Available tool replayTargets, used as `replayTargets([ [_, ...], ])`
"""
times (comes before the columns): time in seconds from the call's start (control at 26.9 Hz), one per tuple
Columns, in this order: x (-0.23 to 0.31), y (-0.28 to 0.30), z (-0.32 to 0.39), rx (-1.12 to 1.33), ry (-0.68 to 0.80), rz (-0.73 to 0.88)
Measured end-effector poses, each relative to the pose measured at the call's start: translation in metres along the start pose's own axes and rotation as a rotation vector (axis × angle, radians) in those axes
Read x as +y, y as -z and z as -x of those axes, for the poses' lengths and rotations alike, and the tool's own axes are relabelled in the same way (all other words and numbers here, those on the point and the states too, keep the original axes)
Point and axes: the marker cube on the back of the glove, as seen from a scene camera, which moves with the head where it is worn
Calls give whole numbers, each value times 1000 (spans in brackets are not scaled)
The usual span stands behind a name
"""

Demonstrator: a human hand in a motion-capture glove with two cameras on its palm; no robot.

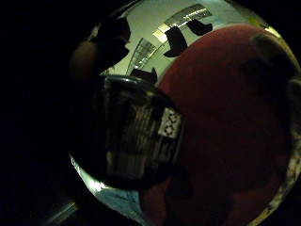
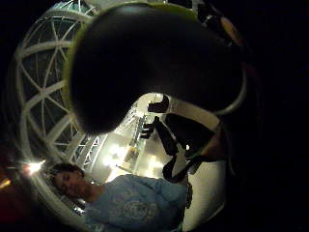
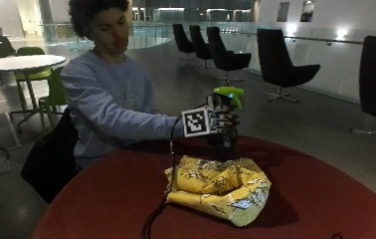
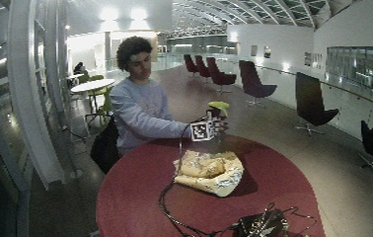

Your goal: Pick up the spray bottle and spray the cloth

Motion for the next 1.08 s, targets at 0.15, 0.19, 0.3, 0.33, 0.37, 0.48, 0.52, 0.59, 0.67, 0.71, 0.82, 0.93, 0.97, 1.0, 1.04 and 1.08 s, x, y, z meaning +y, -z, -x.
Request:
replayTargets([
  [0.15, 35, 50, 10, 210, 30, 16],
  [0.19, 47, 66, 12, 265, 39, 17],
  [0.3, 90, 114, 17, 418, 59, 3],
  [0.33, 105, 128, 17, 462, 61, -3],
  [0.37, 120, 142, 17, 501, 60, -8],
  [0.48, 159, 179, 10, 598, 51, -16],
  [0.52, 170, 190, 7, 629, 49, -15],
  [0.59, 191, 208, -1, 693, 50, -10],
  [0.67, 211, 221, -9, 754, 52, -2],
  [0.71, 220, 226, -14, 781, 51, 3],
  [0.82, 240, 238, -26, 853, 43, 26],
  [0.93, 252, 245, -35, 906, 34, 45],
  [0.97, 254, 247, -36, 918, 32, 48],
  [1.0, 255, 249, -38, 927, 32, 51],
  [1.04, 256, 250, -38, 933, 32, 52],
  [1.08, 256, 251, -39, 936, 33, 53],
])
